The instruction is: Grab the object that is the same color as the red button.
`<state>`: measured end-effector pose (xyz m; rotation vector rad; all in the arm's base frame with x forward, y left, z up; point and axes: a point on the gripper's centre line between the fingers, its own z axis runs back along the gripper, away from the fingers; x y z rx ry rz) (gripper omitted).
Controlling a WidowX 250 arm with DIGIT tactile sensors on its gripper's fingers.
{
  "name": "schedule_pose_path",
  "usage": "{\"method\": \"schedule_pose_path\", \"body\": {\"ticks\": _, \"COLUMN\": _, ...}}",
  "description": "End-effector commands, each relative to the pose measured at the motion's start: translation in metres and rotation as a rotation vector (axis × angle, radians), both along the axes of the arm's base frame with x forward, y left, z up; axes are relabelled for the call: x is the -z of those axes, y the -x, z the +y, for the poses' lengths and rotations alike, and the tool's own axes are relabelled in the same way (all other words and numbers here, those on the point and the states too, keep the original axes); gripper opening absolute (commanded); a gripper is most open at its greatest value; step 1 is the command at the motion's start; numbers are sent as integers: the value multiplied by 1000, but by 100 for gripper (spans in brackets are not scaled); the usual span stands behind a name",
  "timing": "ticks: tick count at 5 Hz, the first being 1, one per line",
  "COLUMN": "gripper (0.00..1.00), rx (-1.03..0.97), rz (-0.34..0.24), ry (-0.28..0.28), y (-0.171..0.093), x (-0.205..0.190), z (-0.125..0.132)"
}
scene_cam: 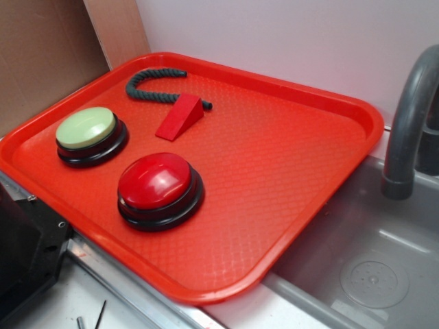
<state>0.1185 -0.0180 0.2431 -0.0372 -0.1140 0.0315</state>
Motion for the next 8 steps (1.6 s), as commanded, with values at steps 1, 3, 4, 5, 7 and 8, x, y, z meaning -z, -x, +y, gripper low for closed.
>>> {"method": "schedule_pose_path", "body": {"ticks": 1, "gripper": 100, "rx": 0, "rz": 0, "ry": 0, "y": 0, "x": 0, "z": 0}}
{"method": "schedule_pose_path", "body": {"ticks": 3, "gripper": 100, "rx": 38, "rz": -70, "ry": -31, "y": -50, "x": 36, "z": 6}}
{"method": "schedule_pose_path", "body": {"ticks": 4, "gripper": 100, "rx": -12, "rz": -167, "ry": -64, "y": -78, "x": 62, "z": 12}}
{"method": "schedule_pose_path", "body": {"ticks": 5, "gripper": 100, "rx": -70, "rz": -192, "ry": -105, "y": -103, "x": 93, "z": 14}}
{"method": "schedule_pose_path", "body": {"ticks": 7, "gripper": 100, "rx": -197, "rz": -195, "ry": -149, "y": -146, "x": 148, "z": 30}}
{"method": "schedule_pose_path", "body": {"ticks": 8, "gripper": 100, "rx": -232, "rz": -169, "ry": -175, "y": -154, "x": 163, "z": 39}}
